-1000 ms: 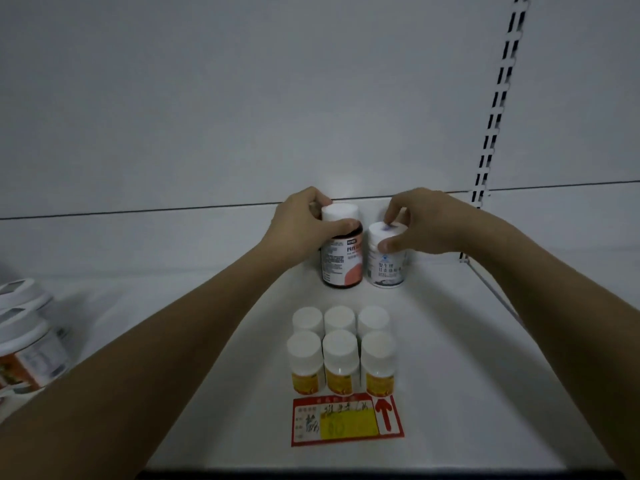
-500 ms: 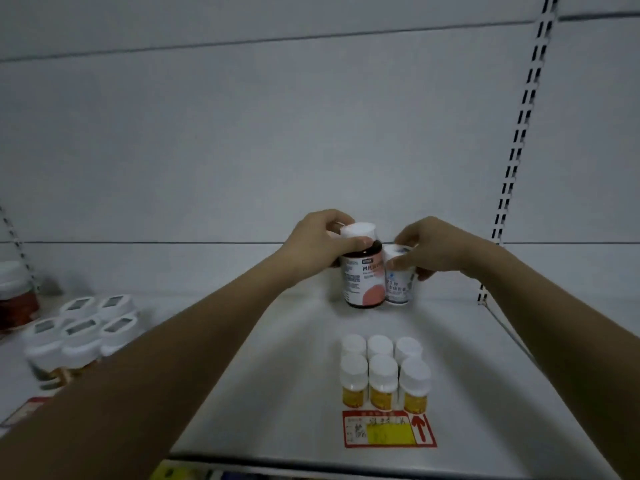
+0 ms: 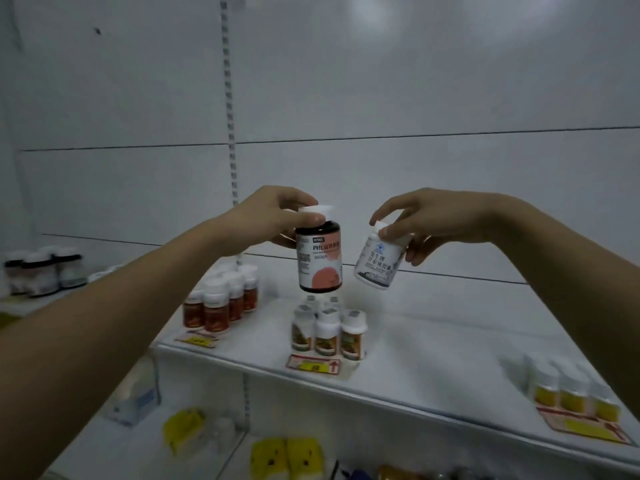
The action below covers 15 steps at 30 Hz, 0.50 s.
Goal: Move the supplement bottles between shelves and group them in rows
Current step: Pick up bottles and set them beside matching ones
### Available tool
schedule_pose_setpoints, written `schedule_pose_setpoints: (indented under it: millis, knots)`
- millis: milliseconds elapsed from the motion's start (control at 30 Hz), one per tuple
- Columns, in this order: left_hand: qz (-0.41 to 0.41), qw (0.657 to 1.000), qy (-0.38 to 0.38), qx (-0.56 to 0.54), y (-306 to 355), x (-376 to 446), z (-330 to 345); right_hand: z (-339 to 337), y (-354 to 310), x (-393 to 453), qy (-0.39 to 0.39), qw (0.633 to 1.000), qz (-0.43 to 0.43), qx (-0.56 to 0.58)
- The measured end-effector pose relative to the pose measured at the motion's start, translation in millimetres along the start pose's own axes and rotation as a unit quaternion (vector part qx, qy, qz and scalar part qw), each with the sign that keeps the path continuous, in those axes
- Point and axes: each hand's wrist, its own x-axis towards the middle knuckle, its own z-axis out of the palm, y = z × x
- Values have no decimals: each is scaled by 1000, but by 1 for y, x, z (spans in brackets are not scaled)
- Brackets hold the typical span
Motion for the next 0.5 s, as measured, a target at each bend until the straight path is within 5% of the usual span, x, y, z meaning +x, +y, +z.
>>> schedule_pose_setpoints:
  millis: [200,500]
  knots:
    - [-46,996,70,35,-55,-93,-139,99,-114,60,-70,997,-45,-10]
    - [-90,986,131,56,-117,-174,-278,209,-231,134,-65,988,-123,-61]
